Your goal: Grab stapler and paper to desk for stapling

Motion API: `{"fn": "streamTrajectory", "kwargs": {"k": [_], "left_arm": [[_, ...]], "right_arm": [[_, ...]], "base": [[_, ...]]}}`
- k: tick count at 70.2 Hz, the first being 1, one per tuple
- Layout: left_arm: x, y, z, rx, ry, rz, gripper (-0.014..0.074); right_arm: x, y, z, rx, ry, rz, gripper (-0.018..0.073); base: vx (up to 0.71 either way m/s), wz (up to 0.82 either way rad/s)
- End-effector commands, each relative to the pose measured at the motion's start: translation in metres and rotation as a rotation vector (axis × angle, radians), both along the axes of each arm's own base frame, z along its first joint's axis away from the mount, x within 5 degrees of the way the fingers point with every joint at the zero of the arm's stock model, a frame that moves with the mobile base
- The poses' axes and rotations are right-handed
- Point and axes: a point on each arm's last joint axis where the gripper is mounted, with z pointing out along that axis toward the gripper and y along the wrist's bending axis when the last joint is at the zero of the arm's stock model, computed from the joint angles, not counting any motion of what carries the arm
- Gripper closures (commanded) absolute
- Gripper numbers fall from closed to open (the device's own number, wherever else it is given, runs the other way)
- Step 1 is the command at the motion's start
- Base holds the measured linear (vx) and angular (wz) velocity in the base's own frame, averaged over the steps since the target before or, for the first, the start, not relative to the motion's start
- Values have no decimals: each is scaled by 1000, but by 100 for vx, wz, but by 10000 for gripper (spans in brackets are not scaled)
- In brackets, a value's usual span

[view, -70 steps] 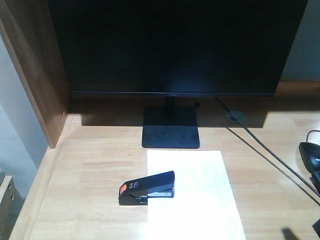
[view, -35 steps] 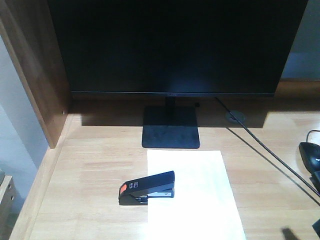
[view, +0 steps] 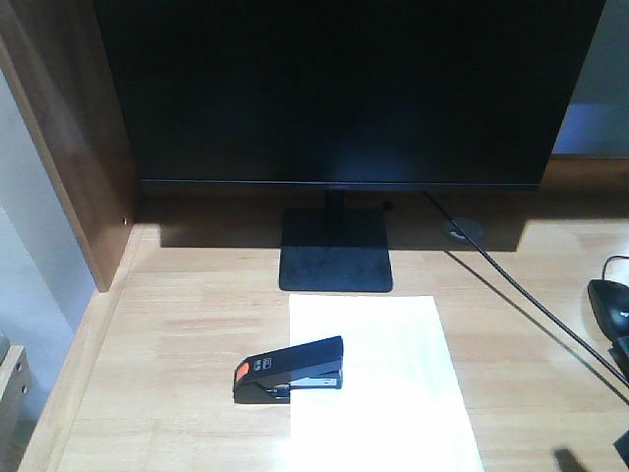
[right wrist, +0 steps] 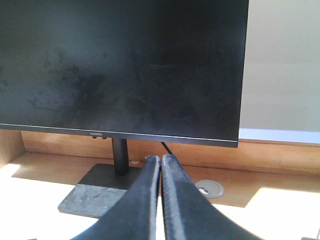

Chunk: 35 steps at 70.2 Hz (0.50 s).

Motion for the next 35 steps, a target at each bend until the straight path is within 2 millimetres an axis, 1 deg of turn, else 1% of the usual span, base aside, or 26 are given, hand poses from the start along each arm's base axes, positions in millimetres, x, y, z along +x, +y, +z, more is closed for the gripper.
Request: {"fn": "streamTrajectory", "kwargs": {"k": [1, 14, 22, 31, 35], "left_arm": [[0, 0, 5, -18, -91, 5, 603], [0, 0, 5, -18, -91, 5, 603], [0, 0, 5, -18, -91, 5, 603], [0, 0, 5, -18, -91, 5, 603], [0, 0, 5, -18, -91, 5, 603]], "right_arm": [[0, 1, 9, -6, -26, 16, 565], [0, 1, 9, -54, -31, 13, 565], [0, 1, 9, -36, -30, 11, 565], [1, -4, 9, 37, -13, -44, 565], [1, -6, 8, 29, -8, -65, 565]], "base": [[0, 0], [0, 0], [0, 0], [0, 0], [0, 0]]}}
